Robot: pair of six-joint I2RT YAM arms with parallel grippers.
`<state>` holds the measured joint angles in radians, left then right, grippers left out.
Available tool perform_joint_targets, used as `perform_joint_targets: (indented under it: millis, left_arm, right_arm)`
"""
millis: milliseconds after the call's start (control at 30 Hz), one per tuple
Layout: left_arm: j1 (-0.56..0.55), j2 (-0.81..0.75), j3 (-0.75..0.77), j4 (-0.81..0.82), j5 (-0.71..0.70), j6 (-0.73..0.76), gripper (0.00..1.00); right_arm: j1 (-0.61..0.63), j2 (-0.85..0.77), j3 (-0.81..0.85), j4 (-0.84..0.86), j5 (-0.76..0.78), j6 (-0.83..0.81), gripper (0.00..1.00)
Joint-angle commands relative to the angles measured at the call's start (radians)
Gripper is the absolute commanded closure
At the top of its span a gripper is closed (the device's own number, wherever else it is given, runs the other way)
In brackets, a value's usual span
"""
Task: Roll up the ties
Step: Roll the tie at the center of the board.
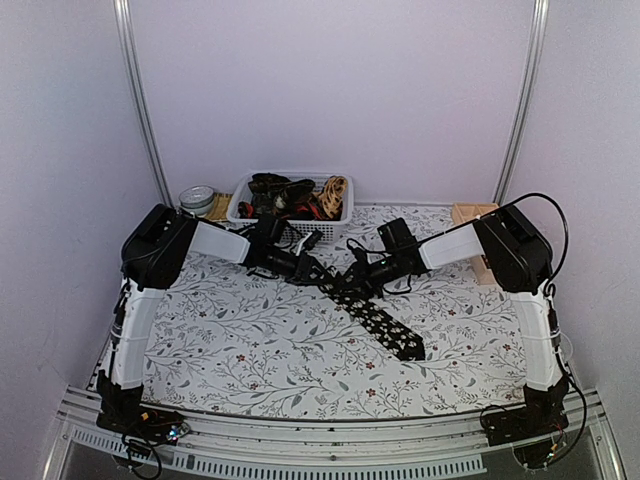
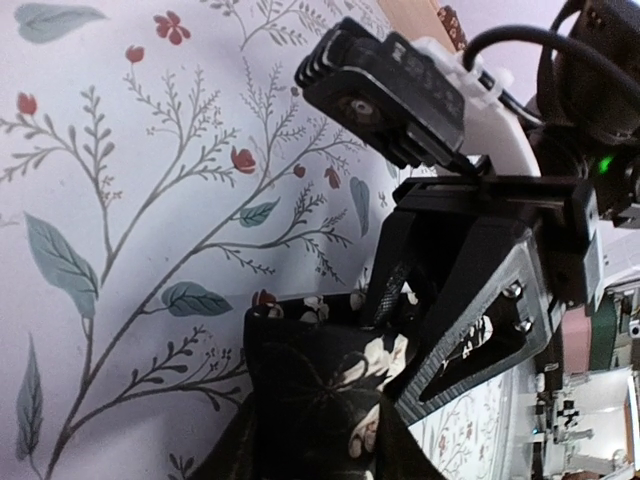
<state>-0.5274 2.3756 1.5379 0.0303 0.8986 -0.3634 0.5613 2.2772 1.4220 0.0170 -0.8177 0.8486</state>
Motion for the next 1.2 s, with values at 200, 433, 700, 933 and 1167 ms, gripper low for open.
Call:
perform_joint_targets:
  millis: [200,433,700,933,1167]
  left_arm:
    - [0.0,0.026,-0.032,-0.048,-0.031,-0.037,1.0]
    - [-0.003,-0.06,-0.032,-0.125,-0.173,0.013,1.0]
    - [-0.044,-0.147,-0.034,-0.179,-0.38,0.074,1.0]
    - [-0.067,-0.149,-0.012,-0.205,-0.469,0.075,1.0]
    - [-0.114,-0.165,0.044,-0.264,-0.642,0.082,1.0]
  right_arm:
    - [-0.005,0.033,-0.04,-0.049,0.102,-0.003,0.69]
    - [-0.005,-0.149,-0.078,-0.106,0.142,-0.057,0.47]
    - [-0.006,-0.419,-0.165,-0.196,0.193,-0.165,0.4]
    - [-0.008,-0.491,-0.298,-0.248,0.322,-0.286,0.42]
    - [-0.005,-0.458,-0.383,-0.249,0.423,-0.351,0.5]
